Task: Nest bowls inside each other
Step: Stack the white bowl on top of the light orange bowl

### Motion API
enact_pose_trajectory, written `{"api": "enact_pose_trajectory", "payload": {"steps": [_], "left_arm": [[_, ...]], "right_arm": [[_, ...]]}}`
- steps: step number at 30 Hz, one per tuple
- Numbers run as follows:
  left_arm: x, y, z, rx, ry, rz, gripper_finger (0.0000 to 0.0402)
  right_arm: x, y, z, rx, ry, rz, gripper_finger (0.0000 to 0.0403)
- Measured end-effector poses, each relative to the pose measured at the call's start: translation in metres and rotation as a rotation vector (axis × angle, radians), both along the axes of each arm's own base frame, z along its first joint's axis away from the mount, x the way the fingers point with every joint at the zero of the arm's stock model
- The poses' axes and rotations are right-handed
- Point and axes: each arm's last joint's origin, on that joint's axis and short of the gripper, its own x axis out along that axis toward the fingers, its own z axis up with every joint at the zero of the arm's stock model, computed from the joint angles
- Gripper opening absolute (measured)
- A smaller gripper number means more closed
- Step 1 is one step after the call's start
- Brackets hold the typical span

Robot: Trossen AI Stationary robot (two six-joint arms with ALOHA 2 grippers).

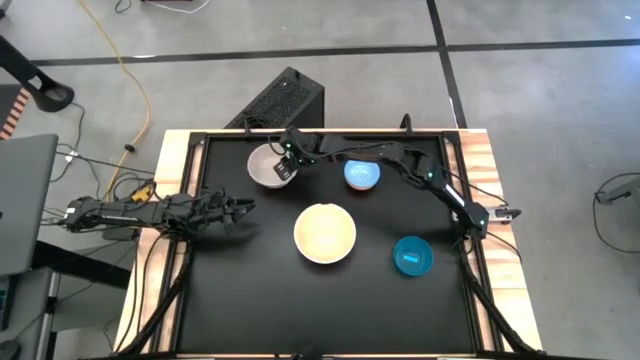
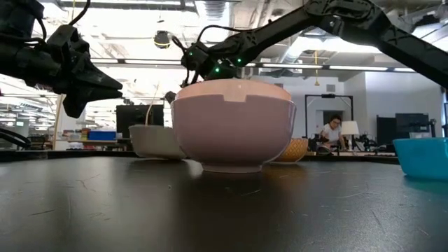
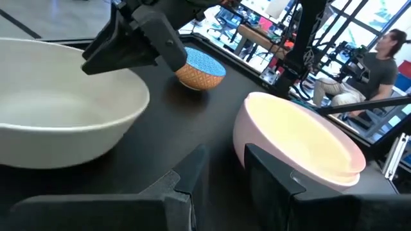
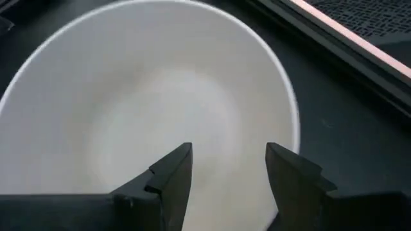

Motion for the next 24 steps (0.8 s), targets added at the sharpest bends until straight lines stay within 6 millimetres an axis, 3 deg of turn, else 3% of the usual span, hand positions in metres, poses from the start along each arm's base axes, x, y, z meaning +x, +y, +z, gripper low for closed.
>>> {"api": "enact_pose_trajectory", "payload": {"steps": [7, 18, 24], "left_arm": [[0.000, 0.000, 0.000, 0.004, 0.001, 0.000, 0.0088], [0.000, 0.000, 0.000, 0.004, 0.001, 0.000, 0.0088], [0.000, 0.000, 0.000, 0.004, 0.002, 0.001, 0.0088]], "right_arm": [[-0.004, -0.002, 0.014, -0.031, -0.013, 0.008, 0.0212], [-0.017, -0.016, 0.008, 0.020, 0.067, -0.047, 0.0212], [-0.016, -0.004, 0.005, 0.090, 0.084, -0.017, 0.0187]]}}
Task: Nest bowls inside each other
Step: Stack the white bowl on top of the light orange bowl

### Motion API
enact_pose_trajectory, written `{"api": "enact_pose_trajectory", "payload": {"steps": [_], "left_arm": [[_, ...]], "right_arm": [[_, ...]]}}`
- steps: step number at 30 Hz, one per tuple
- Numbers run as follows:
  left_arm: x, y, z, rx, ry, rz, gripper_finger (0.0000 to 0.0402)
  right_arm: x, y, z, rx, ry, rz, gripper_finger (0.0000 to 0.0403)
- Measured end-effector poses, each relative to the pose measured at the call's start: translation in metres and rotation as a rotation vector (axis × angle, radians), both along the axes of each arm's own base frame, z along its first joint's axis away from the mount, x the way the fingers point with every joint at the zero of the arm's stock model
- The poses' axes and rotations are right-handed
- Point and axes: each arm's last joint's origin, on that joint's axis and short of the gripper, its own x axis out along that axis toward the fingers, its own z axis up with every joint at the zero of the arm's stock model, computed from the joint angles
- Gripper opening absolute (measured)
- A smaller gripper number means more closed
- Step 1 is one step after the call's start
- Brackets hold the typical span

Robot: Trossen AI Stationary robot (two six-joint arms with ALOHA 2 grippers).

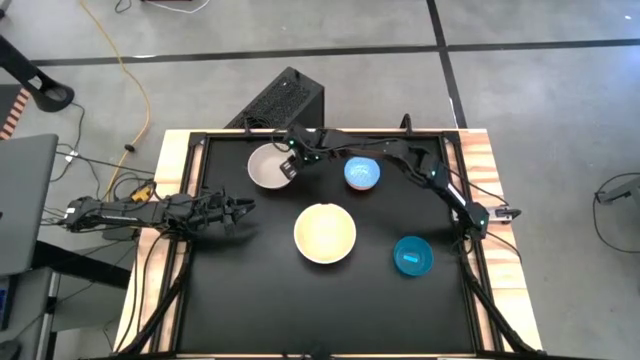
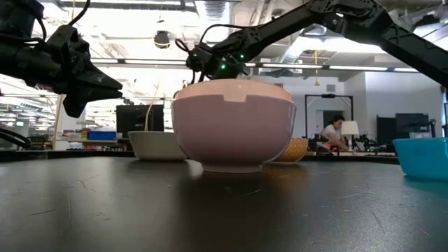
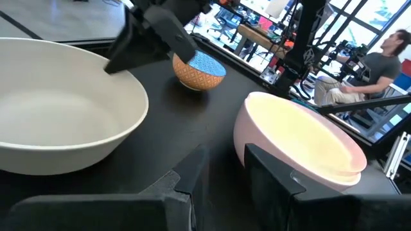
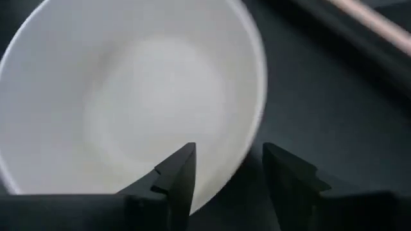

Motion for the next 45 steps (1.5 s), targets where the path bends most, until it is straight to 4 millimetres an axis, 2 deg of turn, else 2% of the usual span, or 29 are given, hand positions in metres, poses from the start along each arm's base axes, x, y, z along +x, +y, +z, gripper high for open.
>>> {"api": "enact_pose_trajectory", "payload": {"steps": [5, 12, 17, 20, 24, 31, 35, 39, 45], "left_arm": [[0.000, 0.000, 0.000, -0.005, -0.002, 0.001, 0.0088], [0.000, 0.000, 0.000, -0.042, -0.015, 0.004, 0.0088], [0.000, 0.000, 0.000, -0.049, -0.018, 0.005, 0.0088], [0.000, 0.000, 0.000, -0.063, -0.023, 0.006, 0.0088], [0.000, 0.000, 0.000, -0.067, -0.024, 0.006, 0.0088], [0.000, 0.000, 0.000, -0.067, -0.024, 0.006, 0.0088], [0.000, 0.000, 0.000, -0.045, -0.016, 0.002, 0.0088], [0.000, 0.000, 0.000, -0.041, -0.015, 0.002, 0.0088], [0.000, 0.000, 0.000, -0.039, -0.014, 0.002, 0.0088]], "right_arm": [[0.004, 0.011, 0.000, 0.006, 0.001, 0.015, 0.0129], [0.004, 0.016, -0.001, 0.023, 0.016, 0.056, 0.0017], [0.003, 0.016, 0.004, 0.014, 0.011, 0.065, 0.0009], [-0.002, 0.013, 0.019, -0.005, -0.015, 0.064, 0.0004], [-0.017, 0.009, 0.052, -0.040, -0.051, 0.064, 0.0002], [-0.061, 0.018, 0.113, -0.058, -0.011, 0.085, 0.0001], [-0.081, 0.041, 0.141, -0.056, 0.013, 0.142, 0.0000], [-0.094, 0.079, 0.161, -0.013, 0.020, 0.264, 0.0000], [-0.103, 0.141, 0.174, -0.012, 0.073, 0.400, 0.0000]]}}
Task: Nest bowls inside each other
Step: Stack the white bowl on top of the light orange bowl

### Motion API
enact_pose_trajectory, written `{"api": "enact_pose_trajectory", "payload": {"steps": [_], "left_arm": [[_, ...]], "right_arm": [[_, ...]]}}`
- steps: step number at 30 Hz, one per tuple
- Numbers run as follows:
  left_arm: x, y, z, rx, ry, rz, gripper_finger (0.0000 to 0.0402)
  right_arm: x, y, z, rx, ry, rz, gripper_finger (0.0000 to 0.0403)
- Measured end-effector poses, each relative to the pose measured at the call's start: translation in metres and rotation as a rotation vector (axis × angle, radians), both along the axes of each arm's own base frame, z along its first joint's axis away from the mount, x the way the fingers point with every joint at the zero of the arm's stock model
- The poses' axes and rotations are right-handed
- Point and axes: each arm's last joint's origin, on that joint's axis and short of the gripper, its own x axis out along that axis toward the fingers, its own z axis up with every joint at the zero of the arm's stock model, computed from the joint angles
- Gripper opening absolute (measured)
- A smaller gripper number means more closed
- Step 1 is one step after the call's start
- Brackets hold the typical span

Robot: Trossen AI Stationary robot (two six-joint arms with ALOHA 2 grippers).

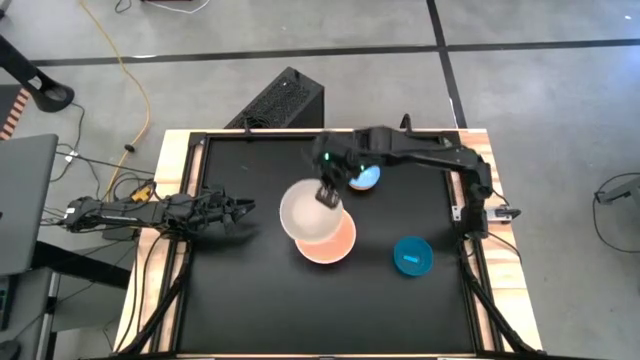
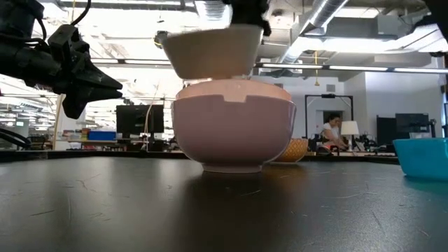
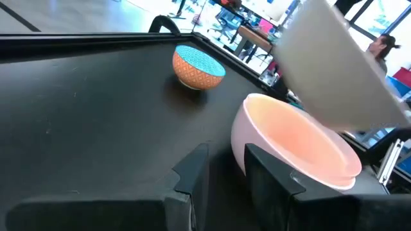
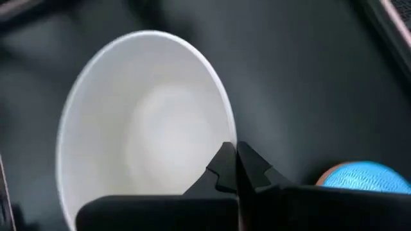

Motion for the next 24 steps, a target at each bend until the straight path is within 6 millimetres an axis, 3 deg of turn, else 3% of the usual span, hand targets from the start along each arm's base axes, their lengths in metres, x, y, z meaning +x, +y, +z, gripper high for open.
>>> {"api": "enact_pose_trajectory", "payload": {"steps": [4, 7, 24], "left_arm": [[0.000, 0.000, 0.000, 0.000, 0.000, 0.000, 0.0088], [0.000, 0.000, 0.000, 0.000, 0.000, 0.000, 0.0088], [0.000, 0.000, 0.000, 0.000, 0.000, 0.002, 0.0088]], "right_arm": [[0.001, 0.031, -0.015, -0.084, 0.075, 0.014, 0.0000], [-0.001, 0.040, -0.032, -0.088, 0.107, 0.000, 0.0000], [-0.049, 0.037, -0.104, 0.108, -0.102, -0.207, 0.0000]]}}
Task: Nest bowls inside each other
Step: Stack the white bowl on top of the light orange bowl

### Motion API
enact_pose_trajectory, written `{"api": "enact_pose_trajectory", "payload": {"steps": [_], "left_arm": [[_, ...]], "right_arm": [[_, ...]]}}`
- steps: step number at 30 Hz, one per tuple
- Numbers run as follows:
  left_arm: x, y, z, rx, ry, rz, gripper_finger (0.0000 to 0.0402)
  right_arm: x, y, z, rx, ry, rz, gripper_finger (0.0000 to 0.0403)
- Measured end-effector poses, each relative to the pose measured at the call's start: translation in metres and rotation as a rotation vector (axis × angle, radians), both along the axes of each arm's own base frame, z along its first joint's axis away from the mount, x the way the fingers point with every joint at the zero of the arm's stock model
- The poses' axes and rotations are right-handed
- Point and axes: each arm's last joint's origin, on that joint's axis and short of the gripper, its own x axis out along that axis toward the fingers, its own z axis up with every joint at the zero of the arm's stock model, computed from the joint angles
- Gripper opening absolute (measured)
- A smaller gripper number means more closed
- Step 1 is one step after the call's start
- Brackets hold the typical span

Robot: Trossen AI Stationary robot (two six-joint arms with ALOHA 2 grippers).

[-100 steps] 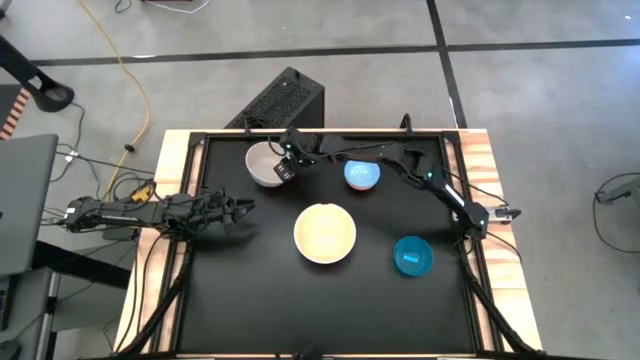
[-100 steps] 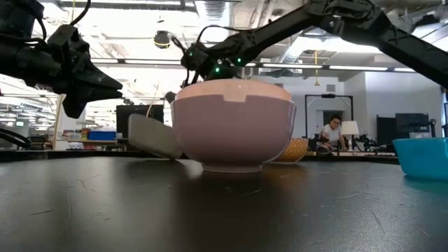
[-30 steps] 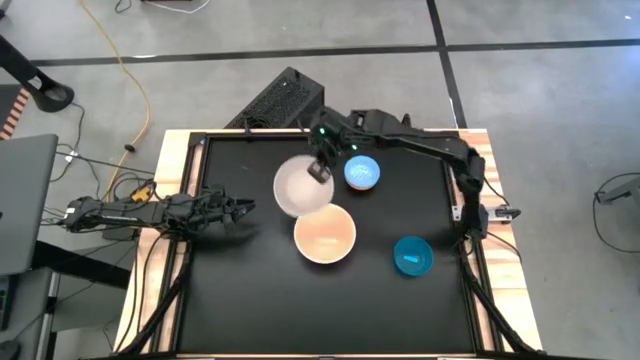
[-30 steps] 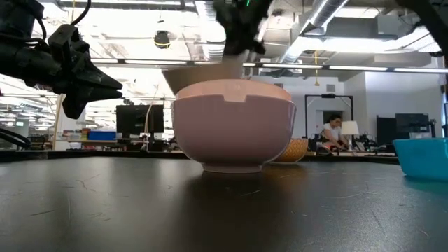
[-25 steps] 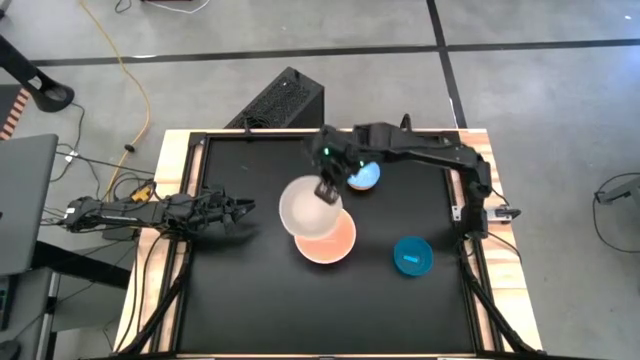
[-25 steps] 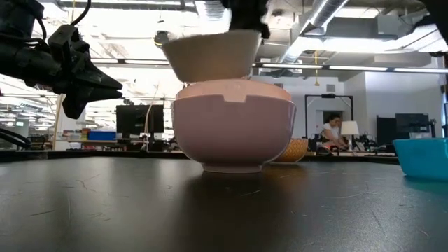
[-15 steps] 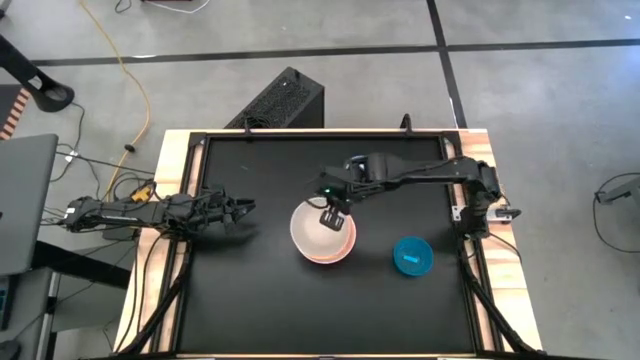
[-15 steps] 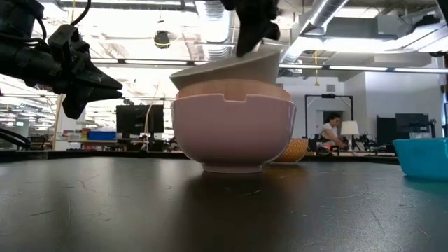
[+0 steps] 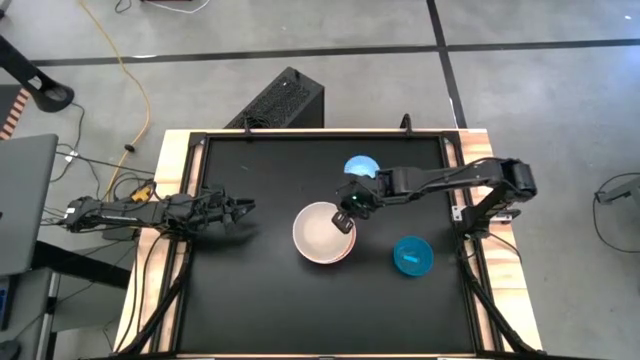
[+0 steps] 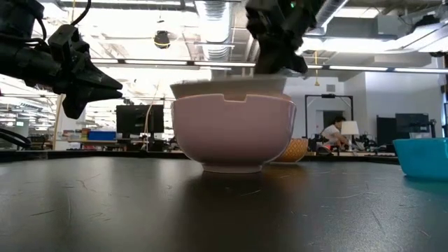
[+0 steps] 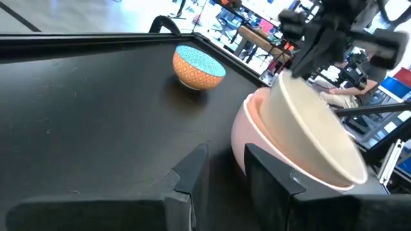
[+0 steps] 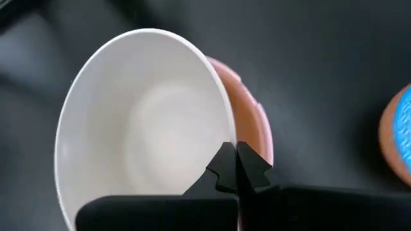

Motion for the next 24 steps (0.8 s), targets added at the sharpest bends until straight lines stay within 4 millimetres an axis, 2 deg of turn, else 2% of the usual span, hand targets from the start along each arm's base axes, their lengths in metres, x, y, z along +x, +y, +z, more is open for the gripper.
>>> {"api": "enact_pose_trajectory", "payload": {"steps": [4, 9, 19, 24], "left_arm": [[0.000, 0.000, 0.000, 0.000, 0.000, 0.003, 0.0088], [0.000, 0.000, 0.000, 0.000, 0.000, 0.004, 0.0088], [0.000, 0.000, 0.000, 0.000, 0.000, 0.003, 0.0088], [0.000, 0.000, 0.000, 0.000, 0.000, 0.003, 0.0088]], "right_arm": [[-0.001, 0.000, -0.014, 0.025, 0.000, -0.009, 0.0000], [0.003, 0.000, -0.022, 0.036, 0.009, 0.002, 0.0004], [-0.001, 0.001, -0.018, 0.036, 0.012, 0.003, 0.0057], [-0.007, -0.002, -0.017, 0.041, 0.080, -0.010, 0.0084]]}}
